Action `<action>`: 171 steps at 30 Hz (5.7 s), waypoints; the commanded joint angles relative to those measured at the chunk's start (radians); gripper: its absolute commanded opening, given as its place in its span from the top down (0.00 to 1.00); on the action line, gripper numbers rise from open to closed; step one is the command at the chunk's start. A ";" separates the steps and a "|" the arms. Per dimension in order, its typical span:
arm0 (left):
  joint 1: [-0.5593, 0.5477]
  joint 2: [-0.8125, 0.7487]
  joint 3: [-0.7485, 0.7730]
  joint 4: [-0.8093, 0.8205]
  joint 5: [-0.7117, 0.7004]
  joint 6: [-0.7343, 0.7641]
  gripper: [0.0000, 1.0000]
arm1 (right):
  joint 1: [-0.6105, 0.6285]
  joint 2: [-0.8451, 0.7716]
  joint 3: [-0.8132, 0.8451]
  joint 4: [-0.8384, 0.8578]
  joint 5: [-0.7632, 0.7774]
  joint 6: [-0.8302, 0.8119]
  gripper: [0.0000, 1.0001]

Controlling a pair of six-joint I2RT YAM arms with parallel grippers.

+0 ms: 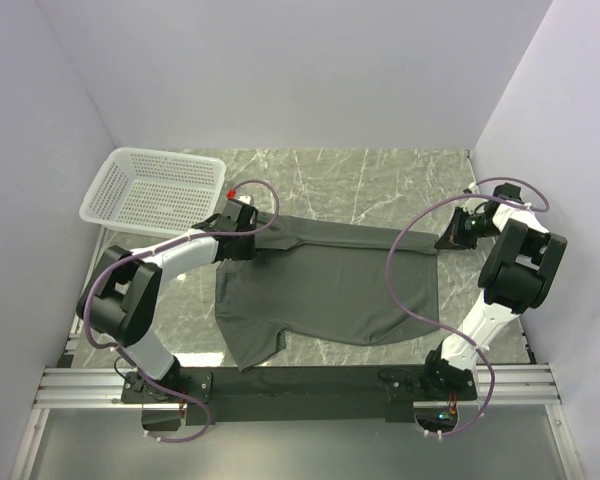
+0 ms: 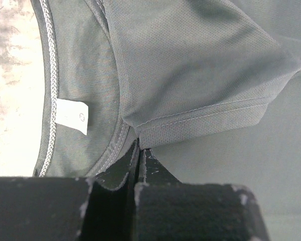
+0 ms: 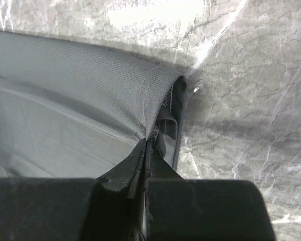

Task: Fold and stack the t-shirts
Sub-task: Fold the tshirt

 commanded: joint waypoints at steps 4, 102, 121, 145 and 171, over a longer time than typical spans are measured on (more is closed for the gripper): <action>0.003 -0.052 0.003 -0.008 0.002 0.025 0.90 | -0.009 -0.033 0.043 -0.021 -0.037 -0.040 1.00; 0.182 0.434 0.630 -0.008 0.008 -0.032 0.98 | 0.055 0.218 0.378 0.174 0.118 0.198 1.00; 0.209 0.392 0.708 0.047 0.143 0.005 0.52 | 0.053 0.260 0.541 0.154 0.184 0.194 0.38; 0.213 -0.637 -0.348 0.135 0.377 -0.279 0.09 | 0.056 -0.516 -0.269 -0.435 -0.255 -1.187 0.21; -0.064 -0.549 -0.517 0.106 0.339 -0.479 0.35 | 0.205 -0.749 -0.585 -0.256 0.049 -1.236 0.28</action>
